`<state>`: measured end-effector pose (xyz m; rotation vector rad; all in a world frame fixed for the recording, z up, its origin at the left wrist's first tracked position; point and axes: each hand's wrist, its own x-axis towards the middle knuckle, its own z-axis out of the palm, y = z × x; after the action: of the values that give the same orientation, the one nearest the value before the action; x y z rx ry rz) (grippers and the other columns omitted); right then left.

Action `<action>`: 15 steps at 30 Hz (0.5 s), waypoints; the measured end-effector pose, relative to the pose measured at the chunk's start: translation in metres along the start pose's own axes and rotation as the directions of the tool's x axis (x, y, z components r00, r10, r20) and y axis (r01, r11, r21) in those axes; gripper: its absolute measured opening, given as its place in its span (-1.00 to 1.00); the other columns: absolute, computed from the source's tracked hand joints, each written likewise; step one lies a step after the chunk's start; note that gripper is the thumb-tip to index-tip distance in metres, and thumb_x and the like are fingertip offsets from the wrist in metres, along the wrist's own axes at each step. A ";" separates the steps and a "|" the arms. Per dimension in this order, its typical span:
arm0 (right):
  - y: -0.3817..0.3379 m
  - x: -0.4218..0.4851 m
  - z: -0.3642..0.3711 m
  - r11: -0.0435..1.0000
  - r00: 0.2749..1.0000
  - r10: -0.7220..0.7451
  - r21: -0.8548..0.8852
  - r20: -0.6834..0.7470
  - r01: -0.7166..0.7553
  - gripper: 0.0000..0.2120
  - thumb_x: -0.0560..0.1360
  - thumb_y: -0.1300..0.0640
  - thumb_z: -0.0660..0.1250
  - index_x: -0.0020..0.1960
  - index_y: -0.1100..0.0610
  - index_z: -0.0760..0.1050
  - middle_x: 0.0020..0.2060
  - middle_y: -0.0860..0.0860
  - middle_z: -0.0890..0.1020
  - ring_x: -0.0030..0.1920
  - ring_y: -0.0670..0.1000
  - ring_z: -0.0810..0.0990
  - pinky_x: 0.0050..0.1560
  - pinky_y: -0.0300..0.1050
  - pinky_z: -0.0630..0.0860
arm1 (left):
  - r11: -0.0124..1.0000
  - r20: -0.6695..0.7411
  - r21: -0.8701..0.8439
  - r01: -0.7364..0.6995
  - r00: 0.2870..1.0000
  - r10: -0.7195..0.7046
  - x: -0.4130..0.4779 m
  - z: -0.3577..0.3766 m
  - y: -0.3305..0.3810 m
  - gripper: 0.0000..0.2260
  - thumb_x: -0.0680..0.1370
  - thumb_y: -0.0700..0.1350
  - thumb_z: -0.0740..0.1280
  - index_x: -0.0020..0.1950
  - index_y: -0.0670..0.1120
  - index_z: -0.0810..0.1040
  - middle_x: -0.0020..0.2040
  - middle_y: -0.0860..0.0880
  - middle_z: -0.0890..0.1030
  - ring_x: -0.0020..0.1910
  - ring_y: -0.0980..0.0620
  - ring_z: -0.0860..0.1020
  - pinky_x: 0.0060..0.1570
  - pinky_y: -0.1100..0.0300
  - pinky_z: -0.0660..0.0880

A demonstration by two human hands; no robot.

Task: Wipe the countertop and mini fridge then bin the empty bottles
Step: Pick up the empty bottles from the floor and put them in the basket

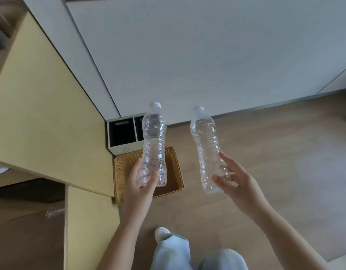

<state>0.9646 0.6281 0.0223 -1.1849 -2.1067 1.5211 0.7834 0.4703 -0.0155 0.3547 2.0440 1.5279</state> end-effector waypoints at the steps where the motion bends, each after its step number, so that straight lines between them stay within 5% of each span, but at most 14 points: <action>1: 0.004 0.012 0.011 1.000 1.000 0.012 -0.014 0.015 -0.012 -0.44 0.36 -0.02 0.43 0.13 -0.51 0.24 0.07 -0.17 0.52 -0.11 -0.32 0.53 -0.21 -0.50 0.42 | 1.000 -0.021 0.020 0.019 1.000 -0.019 0.014 -0.003 -0.004 -0.46 0.43 0.11 0.38 0.38 0.13 0.32 0.18 0.22 0.48 -0.03 0.51 0.44 -0.12 0.49 0.34; 5: 0.041 0.050 0.047 0.995 0.991 0.101 -0.035 0.083 -0.098 -0.44 0.36 0.02 0.44 0.15 -0.45 0.27 0.10 -0.15 0.54 -0.13 -0.33 0.53 -0.19 -0.48 0.42 | 0.990 -0.095 0.028 0.140 0.986 -0.137 0.058 -0.005 -0.038 -0.41 0.38 0.30 0.31 0.36 0.15 0.33 0.27 0.19 0.44 0.16 0.30 0.41 0.06 0.31 0.31; 10: 0.114 0.107 0.081 0.975 0.960 0.221 -0.026 0.173 -0.220 -0.47 0.35 0.06 0.45 0.12 -0.45 0.35 0.10 -0.06 0.58 -0.12 -0.15 0.59 -0.10 -0.10 0.52 | 0.963 -0.155 0.012 0.268 0.952 -0.263 0.114 0.013 -0.101 -0.37 0.35 0.30 0.25 0.38 0.16 0.28 0.04 0.40 0.42 0.01 0.45 0.42 -0.01 0.38 0.29; 15: 0.183 0.172 0.135 0.942 0.925 0.328 0.008 0.193 -0.336 -0.48 0.22 -0.16 0.42 0.10 -0.47 0.33 0.05 -0.10 0.53 -0.14 -0.10 0.58 -0.15 -0.10 0.51 | 0.927 -0.201 0.011 0.374 0.909 -0.364 0.163 0.036 -0.173 -0.36 0.30 0.34 0.27 0.35 0.22 0.28 0.06 0.45 0.35 0.04 0.43 0.40 -0.02 0.35 0.31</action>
<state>0.8537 0.6881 -0.2337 -1.4976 -2.0542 1.8820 0.6925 0.5282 -0.2304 -0.1692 2.1492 1.3206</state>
